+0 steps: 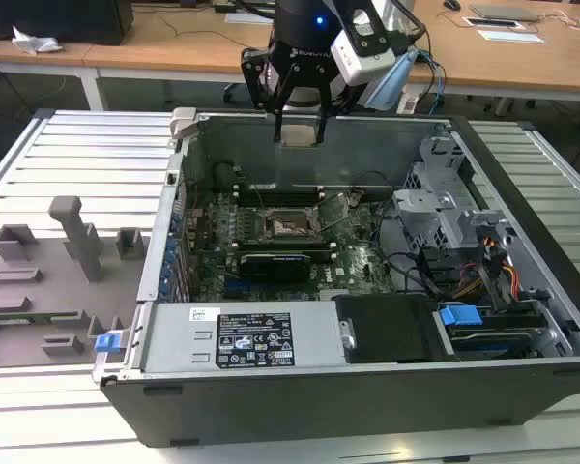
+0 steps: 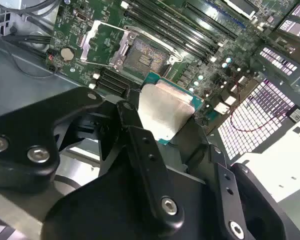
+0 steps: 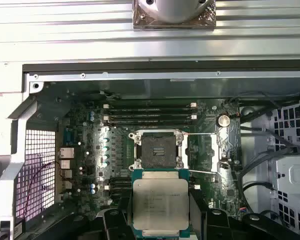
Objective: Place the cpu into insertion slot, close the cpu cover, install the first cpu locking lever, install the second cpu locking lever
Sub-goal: 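Place the cpu into insertion slot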
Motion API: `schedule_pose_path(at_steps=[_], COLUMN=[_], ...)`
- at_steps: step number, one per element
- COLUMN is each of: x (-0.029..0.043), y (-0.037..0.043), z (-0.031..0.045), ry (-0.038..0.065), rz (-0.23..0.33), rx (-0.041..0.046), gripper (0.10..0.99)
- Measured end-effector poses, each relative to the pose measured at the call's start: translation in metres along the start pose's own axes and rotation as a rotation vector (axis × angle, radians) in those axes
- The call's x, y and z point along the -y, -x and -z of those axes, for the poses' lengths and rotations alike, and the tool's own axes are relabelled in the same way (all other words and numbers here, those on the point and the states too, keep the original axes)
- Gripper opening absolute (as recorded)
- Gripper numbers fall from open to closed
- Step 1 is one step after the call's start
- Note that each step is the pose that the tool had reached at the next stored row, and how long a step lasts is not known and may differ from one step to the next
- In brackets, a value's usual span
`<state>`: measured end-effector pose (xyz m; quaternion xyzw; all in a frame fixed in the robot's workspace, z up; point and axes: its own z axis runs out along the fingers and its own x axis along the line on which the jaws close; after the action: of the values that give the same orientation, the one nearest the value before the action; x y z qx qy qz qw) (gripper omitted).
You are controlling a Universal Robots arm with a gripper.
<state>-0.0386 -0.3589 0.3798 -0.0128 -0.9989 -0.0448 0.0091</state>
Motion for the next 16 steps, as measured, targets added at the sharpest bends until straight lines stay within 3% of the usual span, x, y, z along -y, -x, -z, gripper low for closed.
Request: schedule_pose_path(at_steps=[8,16], x=[0.0001,0.0010], y=[0.0000,0.0003], z=[-0.0007,-0.0114], ry=[0.000,-0.001], rz=[0.000,0.000], rx=[-0.0001,0.0000], gripper=[0.541,0.541])
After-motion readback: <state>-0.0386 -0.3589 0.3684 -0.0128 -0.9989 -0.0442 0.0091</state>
